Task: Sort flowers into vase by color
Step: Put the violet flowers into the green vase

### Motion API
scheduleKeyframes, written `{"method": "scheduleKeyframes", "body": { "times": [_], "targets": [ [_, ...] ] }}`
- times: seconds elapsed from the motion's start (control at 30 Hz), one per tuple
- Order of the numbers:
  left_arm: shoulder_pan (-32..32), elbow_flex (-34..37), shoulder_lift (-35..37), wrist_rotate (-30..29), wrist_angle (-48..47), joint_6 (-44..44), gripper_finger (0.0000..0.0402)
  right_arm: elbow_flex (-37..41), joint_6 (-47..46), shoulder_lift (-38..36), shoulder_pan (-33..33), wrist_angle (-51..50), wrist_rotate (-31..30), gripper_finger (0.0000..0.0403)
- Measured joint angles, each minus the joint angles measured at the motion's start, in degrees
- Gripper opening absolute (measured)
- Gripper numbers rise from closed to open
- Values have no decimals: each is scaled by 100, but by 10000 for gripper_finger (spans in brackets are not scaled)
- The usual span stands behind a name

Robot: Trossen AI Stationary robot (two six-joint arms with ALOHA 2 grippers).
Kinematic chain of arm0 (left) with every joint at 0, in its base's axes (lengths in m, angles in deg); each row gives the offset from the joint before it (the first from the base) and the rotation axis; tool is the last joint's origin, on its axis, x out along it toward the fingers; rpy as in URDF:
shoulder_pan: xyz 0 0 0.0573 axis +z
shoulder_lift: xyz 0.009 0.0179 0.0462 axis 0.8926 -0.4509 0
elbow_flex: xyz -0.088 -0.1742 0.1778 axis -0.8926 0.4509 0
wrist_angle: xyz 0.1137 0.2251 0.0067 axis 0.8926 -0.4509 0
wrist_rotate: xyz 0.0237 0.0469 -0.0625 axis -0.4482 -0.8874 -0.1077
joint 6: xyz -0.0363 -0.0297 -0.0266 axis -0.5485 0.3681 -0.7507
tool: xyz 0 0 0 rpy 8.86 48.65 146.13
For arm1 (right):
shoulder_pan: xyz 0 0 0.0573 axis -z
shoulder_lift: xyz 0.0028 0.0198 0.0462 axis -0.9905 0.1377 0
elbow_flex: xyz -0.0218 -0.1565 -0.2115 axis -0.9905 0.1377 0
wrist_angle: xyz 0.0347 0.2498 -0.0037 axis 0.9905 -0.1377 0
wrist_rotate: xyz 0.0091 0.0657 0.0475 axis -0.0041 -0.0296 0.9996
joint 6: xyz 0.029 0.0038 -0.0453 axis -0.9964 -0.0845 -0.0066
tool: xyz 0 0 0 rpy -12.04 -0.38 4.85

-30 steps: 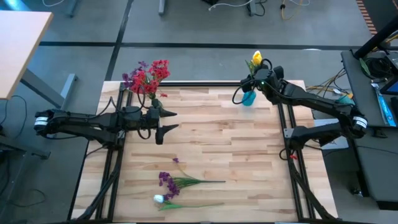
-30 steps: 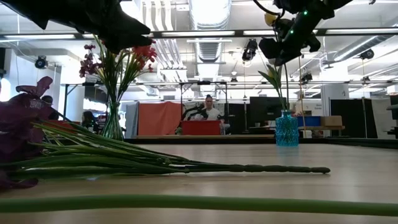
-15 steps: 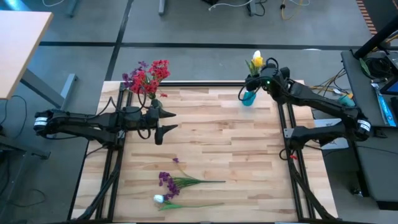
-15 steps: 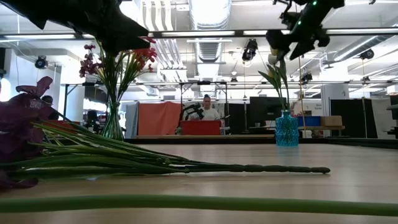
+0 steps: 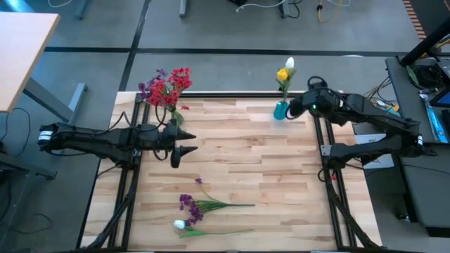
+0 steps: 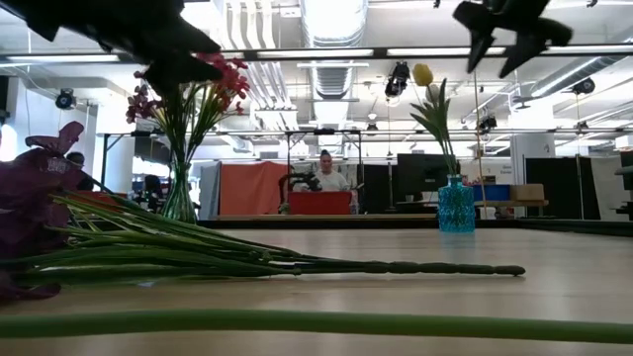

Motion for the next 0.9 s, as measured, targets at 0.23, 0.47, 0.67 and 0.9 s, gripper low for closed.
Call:
{"method": "scheduleKeyframes", "body": {
  "times": [0.23, 0.47, 0.67, 0.9],
  "targets": [
    [-1148, 0, 108, -320, 50, -288, 215, 361, -1464, 129, -1594, -569, 743, 297],
    [-2234, 0, -98, -1071, 100, -716, 214, 695, -3157, 579, -3375, -584, 1118, 296],
    [-2979, 0, -219, -1157, 347, -1179, 214, 630, -3957, 1101, -4507, -450, 1509, 295],
    [-3634, 0, -460, -1400, 513, -1703, 214, 472, -2570, 1968, -5290, 1480, 1802, 290]
  ]
}}
